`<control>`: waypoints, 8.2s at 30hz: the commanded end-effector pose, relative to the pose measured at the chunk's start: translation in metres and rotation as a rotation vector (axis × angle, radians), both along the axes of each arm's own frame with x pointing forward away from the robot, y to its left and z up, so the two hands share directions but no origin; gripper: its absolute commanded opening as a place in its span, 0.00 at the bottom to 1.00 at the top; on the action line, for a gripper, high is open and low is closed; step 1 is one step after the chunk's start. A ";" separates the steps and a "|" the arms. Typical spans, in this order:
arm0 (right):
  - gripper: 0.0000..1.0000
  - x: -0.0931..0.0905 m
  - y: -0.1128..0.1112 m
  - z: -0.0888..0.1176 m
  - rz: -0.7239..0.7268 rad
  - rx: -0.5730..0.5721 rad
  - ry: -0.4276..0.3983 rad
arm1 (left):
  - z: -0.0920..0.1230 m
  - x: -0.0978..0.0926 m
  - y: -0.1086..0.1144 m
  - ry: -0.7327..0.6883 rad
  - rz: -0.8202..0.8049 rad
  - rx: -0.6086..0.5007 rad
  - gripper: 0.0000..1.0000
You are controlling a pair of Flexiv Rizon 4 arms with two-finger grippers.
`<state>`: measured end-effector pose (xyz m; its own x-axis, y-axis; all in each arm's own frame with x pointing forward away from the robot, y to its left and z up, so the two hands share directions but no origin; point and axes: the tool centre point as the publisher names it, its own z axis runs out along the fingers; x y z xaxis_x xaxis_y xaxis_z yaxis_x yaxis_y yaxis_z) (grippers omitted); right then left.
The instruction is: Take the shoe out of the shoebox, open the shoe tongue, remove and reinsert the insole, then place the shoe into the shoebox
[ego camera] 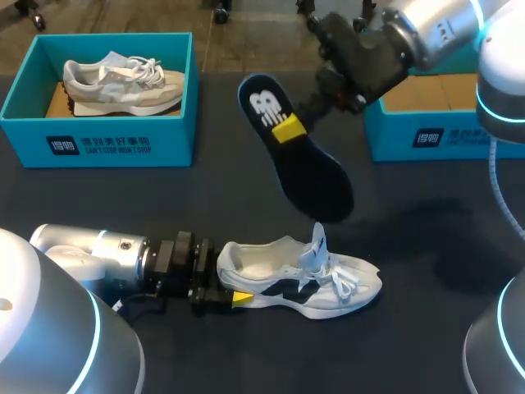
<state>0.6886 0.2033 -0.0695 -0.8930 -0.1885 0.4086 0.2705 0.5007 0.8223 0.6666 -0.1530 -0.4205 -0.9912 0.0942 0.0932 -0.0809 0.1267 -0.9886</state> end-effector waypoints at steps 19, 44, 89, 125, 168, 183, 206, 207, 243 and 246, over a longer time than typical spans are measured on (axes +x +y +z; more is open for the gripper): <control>0.00 -0.047 -0.053 0.050 -0.354 0.276 0.063 | -0.002 0.000 -0.001 0.000 0.001 0.000 0.00; 0.00 -0.092 -0.057 0.102 -0.339 0.322 0.008 | -0.002 0.000 -0.001 0.000 0.001 0.000 0.00; 0.00 -0.100 -0.060 0.112 -0.369 0.333 0.046 | -0.003 0.002 0.031 -0.015 -0.047 0.122 1.00; 0.00 -0.100 -0.060 0.112 -0.369 0.333 0.046 | 0.033 0.017 0.090 -0.206 -0.100 0.618 1.00; 0.00 -0.100 -0.060 0.112 -0.369 0.333 0.046 | 0.067 0.013 0.070 -0.270 0.012 1.326 1.00; 0.00 -0.100 -0.060 0.112 -0.369 0.333 0.046 | 0.108 0.022 0.052 -0.256 -0.083 1.258 1.00; 0.00 -0.100 -0.060 0.112 -0.369 0.333 0.046 | 0.062 0.037 -0.025 -0.274 -0.026 1.267 1.00; 0.00 -0.100 -0.060 0.112 -0.369 0.333 0.046 | 0.059 0.037 -0.027 -0.279 -0.022 1.267 1.00; 0.00 -0.100 -0.060 0.112 -0.369 0.333 0.046 | 0.040 0.039 -0.040 -0.301 -0.011 1.257 0.00; 0.00 -0.100 -0.060 0.112 -0.369 0.333 0.046 | 0.045 0.038 -0.038 -0.339 -0.029 1.248 0.00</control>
